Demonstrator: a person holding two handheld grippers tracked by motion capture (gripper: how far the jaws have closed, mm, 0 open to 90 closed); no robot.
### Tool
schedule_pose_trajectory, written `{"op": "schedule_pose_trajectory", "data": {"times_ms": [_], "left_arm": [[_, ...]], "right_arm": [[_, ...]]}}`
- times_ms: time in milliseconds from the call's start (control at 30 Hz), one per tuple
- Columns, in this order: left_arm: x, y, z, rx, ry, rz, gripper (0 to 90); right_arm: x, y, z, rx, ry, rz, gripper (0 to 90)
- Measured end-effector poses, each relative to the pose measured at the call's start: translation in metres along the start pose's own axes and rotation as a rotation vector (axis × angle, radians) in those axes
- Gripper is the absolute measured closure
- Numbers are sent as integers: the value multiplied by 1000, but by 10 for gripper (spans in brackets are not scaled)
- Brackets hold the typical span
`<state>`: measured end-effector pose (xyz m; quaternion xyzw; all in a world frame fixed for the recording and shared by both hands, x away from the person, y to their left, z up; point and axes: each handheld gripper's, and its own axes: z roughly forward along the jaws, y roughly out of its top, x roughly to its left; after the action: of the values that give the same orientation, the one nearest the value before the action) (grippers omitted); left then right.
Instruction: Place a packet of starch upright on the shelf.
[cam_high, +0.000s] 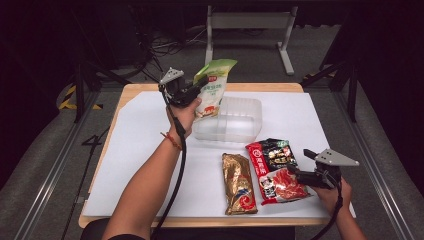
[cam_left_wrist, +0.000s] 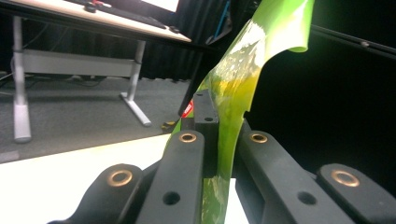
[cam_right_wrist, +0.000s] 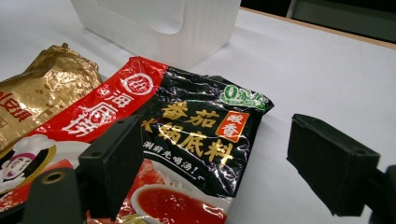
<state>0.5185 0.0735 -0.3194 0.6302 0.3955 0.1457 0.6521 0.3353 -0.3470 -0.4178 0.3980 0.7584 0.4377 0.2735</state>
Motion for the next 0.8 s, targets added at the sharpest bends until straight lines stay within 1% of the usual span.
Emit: {"op": "schedule_pose_trajectory", "data": {"times_ms": [67, 100, 167, 233, 267, 300, 367, 433, 500, 533, 567, 600, 633, 733, 800], "left_arm": [[1, -1, 6, -1, 10, -13, 899], [1, -1, 9, -2, 29, 1, 899], [2, -2, 12, -9, 39, -8, 899], [2, -1, 16, -20, 59, -6, 899], [2, -1, 17, -20, 61, -5, 899], [2, -2, 19, -30, 71, -9, 898], [3, -3, 21, -41, 74, -12, 898], [5, -5, 24, -50, 80, -36, 898], [8, -9, 27, -53, 74, -60, 898], [9, -10, 28, -51, 73, -63, 897], [10, -11, 29, -51, 82, -62, 897], [10, -13, 30, -56, 82, -71, 897], [12, -15, 30, -54, 72, -75, 897], [14, -20, 30, -45, 69, -77, 894], [17, -24, 30, -29, 41, -81, 886]], "right_arm": [[0, 0, 0, 1, -1, 1, 190], [0, 0, 0, 0, 0, 2, 190], [0, 0, 0, 1, -1, 0, 190], [0, -1, 0, 3, -1, -3, 190], [0, -1, 0, 3, -1, -4, 190], [0, -1, 0, 4, -1, -4, 190], [0, -1, 0, 4, -1, -5, 190], [0, -1, 0, 5, -2, -6, 189], [0, -1, 0, 7, -2, -3, 190], [0, -1, 0, 7, 0, -3, 189], [0, -1, 0, 8, -1, -4, 190], [0, -1, 0, 8, 0, -5, 190], [0, -1, 0, 8, -2, -5, 190], [0, -1, 0, 8, -1, -4, 190], [0, -2, 1, 10, -1, -5, 189]]}}
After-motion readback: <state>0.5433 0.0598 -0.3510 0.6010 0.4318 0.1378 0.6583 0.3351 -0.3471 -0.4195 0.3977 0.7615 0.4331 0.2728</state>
